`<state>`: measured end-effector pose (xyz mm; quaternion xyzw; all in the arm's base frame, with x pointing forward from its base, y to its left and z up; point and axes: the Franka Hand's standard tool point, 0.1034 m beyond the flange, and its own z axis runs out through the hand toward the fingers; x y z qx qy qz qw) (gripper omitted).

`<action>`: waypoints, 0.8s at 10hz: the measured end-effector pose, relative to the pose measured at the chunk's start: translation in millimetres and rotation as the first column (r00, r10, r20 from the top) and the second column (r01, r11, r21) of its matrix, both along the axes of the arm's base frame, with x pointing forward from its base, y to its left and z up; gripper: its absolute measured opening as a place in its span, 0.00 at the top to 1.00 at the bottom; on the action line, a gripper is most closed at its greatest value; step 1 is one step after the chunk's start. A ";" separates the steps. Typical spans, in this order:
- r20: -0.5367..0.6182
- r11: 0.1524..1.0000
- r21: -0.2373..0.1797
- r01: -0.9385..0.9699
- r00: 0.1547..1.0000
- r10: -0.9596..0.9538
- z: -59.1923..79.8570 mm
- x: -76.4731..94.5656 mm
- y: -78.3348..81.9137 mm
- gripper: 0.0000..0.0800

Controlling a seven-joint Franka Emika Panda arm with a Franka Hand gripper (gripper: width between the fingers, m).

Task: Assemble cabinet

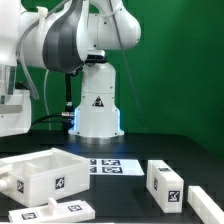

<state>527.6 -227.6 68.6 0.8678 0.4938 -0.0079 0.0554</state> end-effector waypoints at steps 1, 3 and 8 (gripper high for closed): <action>0.002 1.000 0.000 0.014 1.000 -0.014 0.0 0.2 0.2 0.92; 0.010 0.999 0.002 0.055 0.998 -0.055 1.7 2.2 2.3 0.92; 0.016 0.995 0.003 0.099 0.995 -0.099 2.2 3.0 1.8 0.92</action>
Offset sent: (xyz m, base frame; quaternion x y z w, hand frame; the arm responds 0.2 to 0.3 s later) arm 0.0046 0.0026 0.0103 -0.0082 -0.0118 0.0494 0.9987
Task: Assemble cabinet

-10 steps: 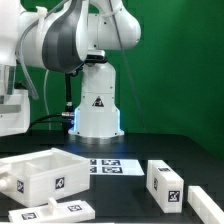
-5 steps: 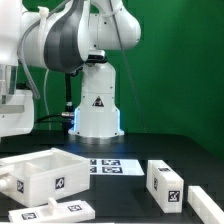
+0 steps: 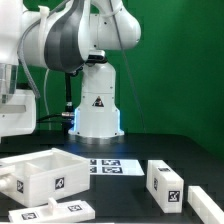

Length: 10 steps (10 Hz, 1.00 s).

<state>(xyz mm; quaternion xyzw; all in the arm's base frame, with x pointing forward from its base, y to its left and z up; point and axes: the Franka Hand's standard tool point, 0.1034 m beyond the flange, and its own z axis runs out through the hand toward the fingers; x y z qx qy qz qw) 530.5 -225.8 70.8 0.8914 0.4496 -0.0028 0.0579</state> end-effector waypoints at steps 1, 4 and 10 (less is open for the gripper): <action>0.000 1.000 0.000 0.000 1.000 0.000 0.0 0.0 0.0 0.92; -0.001 0.998 -0.001 0.066 0.998 -0.066 -1.8 -5.1 -8.5 0.92; 0.008 0.994 0.000 0.106 0.994 -0.106 -1.1 -4.2 -7.4 0.92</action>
Offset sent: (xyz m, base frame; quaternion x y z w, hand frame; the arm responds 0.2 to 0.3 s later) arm -0.0143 -0.0171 -0.0031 -0.0138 -0.0182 0.0813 0.9964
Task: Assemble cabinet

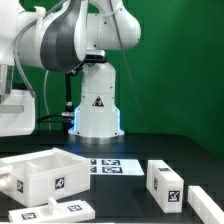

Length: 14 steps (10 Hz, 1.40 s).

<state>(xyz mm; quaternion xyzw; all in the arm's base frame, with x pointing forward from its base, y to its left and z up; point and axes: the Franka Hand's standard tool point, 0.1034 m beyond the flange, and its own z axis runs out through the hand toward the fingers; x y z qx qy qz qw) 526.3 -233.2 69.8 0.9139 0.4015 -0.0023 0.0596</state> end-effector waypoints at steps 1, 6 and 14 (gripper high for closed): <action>0.001 1.000 0.001 0.008 1.000 -0.008 -0.6 -0.7 0.8 0.92; 0.003 1.000 0.000 0.007 1.000 -0.007 -0.6 -0.6 1.6 0.92; 0.017 0.994 0.008 0.106 0.994 -0.106 -1.8 -5.5 12.3 0.92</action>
Offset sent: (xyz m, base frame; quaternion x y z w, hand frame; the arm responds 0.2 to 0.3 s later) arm 0.0000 0.0000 0.0000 0.0000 0.0000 0.0000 1.0000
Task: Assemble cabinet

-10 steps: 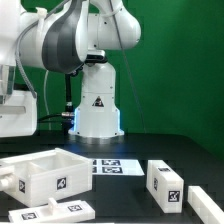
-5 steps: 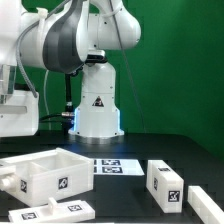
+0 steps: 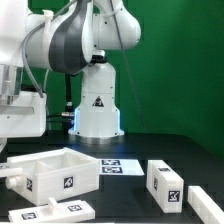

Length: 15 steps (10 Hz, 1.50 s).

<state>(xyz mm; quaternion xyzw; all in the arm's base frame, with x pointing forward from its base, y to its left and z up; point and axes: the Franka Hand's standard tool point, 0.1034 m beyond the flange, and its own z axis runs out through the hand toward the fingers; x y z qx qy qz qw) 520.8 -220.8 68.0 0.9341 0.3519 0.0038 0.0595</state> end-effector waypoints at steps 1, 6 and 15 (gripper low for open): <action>-0.003 1.000 0.000 -0.004 1.000 0.004 0.6 -0.1 -1.7 0.92; -0.011 1.000 0.005 -0.007 1.000 0.007 7.5 -1.0 -1.9 0.92; -0.015 0.999 0.011 0.035 0.999 -0.035 0.9 -7.6 5.3 0.92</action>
Offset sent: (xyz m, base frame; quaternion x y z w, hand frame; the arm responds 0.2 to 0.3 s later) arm -0.0072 0.0012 0.0120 0.0118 -0.0129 -0.0006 0.9998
